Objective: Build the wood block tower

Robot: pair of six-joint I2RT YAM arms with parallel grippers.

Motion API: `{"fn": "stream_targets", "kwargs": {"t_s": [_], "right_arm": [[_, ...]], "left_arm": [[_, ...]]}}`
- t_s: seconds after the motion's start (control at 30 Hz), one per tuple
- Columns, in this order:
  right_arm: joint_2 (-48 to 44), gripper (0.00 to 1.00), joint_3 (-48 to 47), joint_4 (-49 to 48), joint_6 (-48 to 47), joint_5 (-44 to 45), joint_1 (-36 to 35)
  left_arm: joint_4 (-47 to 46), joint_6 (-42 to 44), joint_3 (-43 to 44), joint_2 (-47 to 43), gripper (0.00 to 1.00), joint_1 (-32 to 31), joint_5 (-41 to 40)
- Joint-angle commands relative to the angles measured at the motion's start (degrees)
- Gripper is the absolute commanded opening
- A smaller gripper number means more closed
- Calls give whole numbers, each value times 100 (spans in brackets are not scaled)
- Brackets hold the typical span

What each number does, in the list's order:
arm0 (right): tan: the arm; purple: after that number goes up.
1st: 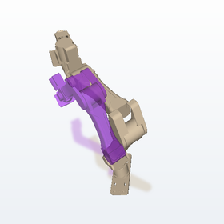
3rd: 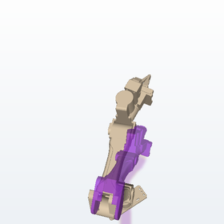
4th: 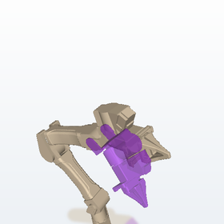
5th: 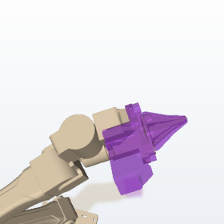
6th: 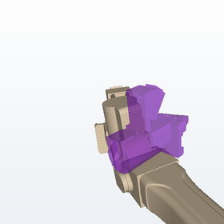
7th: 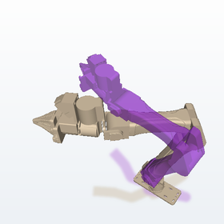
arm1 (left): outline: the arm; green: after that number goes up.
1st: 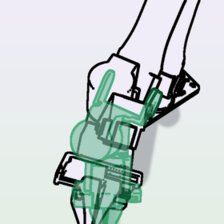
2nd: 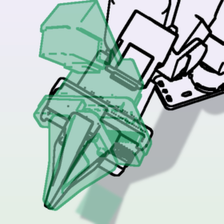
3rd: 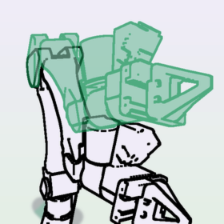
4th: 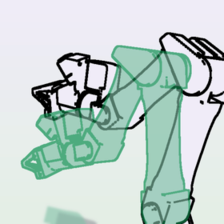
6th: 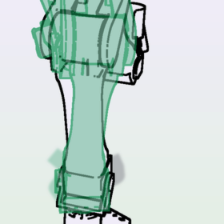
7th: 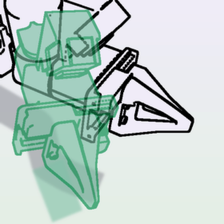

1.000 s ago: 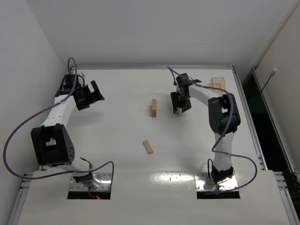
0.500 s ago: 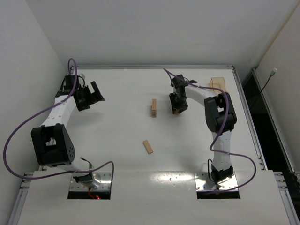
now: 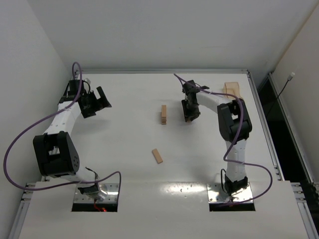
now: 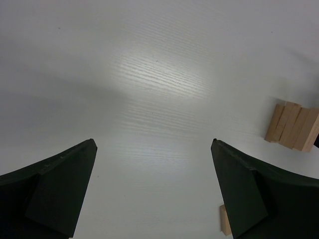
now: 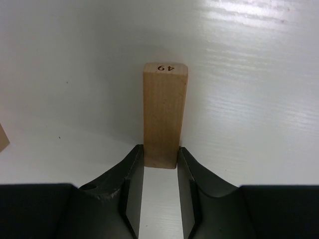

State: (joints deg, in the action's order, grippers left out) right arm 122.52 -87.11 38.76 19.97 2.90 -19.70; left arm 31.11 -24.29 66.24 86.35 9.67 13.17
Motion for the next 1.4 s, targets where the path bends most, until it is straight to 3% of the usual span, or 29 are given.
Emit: {"fn": "stream_targets", "kwargs": {"t_s": [0.0,0.07,0.3,0.47,0.6,0.9,1.37], "right_arm": [[-553,5,220,-71,104,159,-34],[-764,0,282,-141,104,159,-34],[-1344,0,134,105,104,-280,-148],[-1459,0,71,631,927,-632,-411],[-1345,0,-271,835,1053,-826,-464],[-1547,0,-1237,1062,1237,-194,-710],[-1257,0,-1237,879,1378,519,-1413]], "left_arm": [[-132,-32,3,-215,100,-18,116],[-132,-32,3,-215,100,-18,116],[-185,-84,-163,-443,100,-18,116],[-185,-137,-278,-628,100,-18,116],[-185,-137,-331,-751,100,-18,11],[-237,-137,-436,-804,100,-18,10],[-290,-137,-621,-865,100,-18,19]]}}
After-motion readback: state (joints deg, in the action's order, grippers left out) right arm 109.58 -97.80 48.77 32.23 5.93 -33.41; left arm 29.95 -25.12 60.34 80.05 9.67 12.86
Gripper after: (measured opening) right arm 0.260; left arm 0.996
